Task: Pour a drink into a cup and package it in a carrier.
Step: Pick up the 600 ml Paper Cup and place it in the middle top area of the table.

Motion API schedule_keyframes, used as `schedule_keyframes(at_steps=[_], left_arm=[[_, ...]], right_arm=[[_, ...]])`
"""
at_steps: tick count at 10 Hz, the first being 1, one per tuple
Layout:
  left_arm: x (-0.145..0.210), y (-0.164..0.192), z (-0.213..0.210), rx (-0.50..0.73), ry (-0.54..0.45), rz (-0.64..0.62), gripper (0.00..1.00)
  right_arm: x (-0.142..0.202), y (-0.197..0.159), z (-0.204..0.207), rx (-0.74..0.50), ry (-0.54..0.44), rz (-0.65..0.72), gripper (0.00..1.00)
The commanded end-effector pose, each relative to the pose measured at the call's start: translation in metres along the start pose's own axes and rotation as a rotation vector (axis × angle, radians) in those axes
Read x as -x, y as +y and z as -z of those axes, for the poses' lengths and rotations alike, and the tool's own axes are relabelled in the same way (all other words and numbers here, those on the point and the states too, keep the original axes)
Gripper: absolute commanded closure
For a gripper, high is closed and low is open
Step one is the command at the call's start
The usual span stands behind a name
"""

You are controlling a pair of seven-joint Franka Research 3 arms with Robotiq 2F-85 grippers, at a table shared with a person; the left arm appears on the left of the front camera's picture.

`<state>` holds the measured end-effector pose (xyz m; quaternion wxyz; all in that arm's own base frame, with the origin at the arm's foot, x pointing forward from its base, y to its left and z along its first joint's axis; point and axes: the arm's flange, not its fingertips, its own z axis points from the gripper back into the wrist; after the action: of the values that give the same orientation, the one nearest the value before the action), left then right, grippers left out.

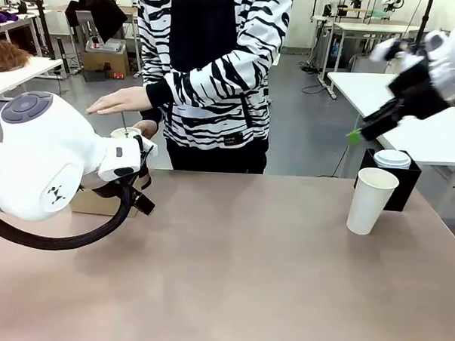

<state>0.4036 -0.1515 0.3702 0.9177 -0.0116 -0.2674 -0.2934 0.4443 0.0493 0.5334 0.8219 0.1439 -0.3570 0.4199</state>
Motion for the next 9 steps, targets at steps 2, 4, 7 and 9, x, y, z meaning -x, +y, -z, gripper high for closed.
schedule_keyframes(at_steps=[2,4,7,9], left_arm=[[0.000,0.000,0.000,0.001,-0.001,0.001,0.00],[0.000,0.000,0.000,0.001,-0.001,0.001,0.00],[0.000,0.000,0.000,0.001,-0.001,0.001,0.00],[0.000,0.000,0.000,0.001,-0.001,0.001,0.00]], right_arm=[[0.074,-0.057,-0.023,-0.168,-0.208,-0.115,0.00],[0.114,-0.065,-0.019,-0.178,-0.279,-0.135,0.00],[0.082,-0.053,-0.041,-0.117,-0.218,-0.112,0.00],[0.093,-0.055,-0.034,-0.130,-0.225,-0.118,0.00]])
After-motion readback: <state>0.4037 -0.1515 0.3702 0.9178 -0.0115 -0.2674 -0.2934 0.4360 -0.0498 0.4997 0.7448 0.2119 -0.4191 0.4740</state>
